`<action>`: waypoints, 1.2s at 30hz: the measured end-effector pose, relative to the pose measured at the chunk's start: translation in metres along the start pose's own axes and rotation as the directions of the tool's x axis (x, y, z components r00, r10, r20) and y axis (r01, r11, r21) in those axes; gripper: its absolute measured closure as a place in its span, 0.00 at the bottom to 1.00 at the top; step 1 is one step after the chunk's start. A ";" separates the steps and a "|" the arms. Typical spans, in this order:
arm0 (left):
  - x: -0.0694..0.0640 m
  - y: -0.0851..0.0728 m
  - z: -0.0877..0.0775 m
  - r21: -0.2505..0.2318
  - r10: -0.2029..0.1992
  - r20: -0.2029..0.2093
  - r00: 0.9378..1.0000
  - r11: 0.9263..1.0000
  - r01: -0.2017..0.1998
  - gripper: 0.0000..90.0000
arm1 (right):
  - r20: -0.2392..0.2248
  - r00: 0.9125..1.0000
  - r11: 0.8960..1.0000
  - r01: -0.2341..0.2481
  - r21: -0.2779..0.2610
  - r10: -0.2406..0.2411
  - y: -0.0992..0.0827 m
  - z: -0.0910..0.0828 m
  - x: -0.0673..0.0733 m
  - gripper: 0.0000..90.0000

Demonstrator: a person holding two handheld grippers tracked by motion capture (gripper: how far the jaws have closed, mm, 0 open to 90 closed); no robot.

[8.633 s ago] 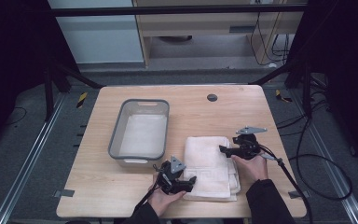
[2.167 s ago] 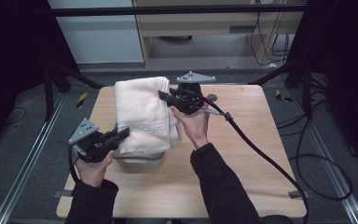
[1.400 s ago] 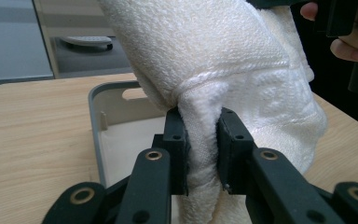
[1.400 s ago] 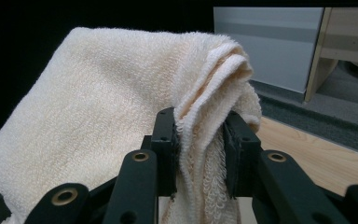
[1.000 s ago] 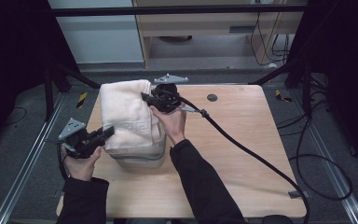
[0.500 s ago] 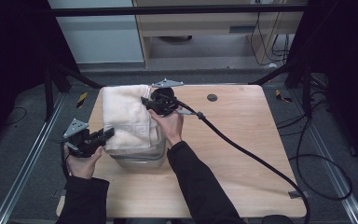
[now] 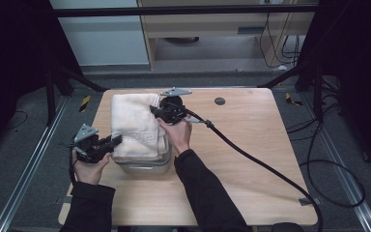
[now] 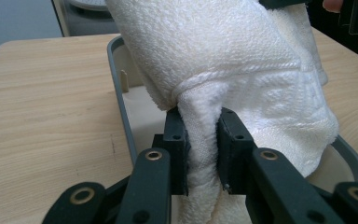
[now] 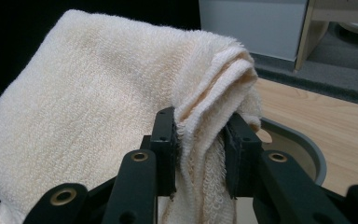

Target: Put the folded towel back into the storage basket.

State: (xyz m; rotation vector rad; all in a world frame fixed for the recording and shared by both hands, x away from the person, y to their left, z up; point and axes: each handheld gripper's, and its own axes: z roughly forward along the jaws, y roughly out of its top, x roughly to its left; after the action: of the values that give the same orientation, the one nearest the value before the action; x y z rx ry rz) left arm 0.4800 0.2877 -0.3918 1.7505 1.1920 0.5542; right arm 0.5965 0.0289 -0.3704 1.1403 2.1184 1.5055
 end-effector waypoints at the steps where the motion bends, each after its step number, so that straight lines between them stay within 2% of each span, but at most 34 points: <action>1: 0.000 -0.001 0.001 0.004 0.002 -0.001 1.000 1.000 -0.002 0.83 | 0.001 1.000 1.000 -0.003 0.003 0.003 -0.001 0.000 -0.001 0.77; 20: -0.002 -0.010 0.021 0.073 0.021 -0.012 1.000 0.997 -0.020 0.83 | 0.044 0.999 0.999 -0.013 0.039 0.011 -0.025 0.011 -0.009 0.76; 27: -0.002 -0.013 0.029 0.101 0.028 -0.014 1.000 0.995 -0.027 0.83 | 0.052 0.998 0.998 -0.030 0.052 0.028 -0.035 0.015 -0.014 0.76; 36: -0.003 -0.018 0.040 0.136 0.037 -0.026 0.999 0.990 -0.034 0.83 | 0.075 0.997 0.997 -0.031 0.072 0.025 -0.046 0.022 -0.018 0.76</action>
State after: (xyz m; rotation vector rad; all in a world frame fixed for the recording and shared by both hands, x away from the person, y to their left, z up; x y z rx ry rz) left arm 0.5006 0.2702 -0.4257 1.8870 1.2456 0.5319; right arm 0.6024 0.0232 -0.4239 1.2366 2.1324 1.3856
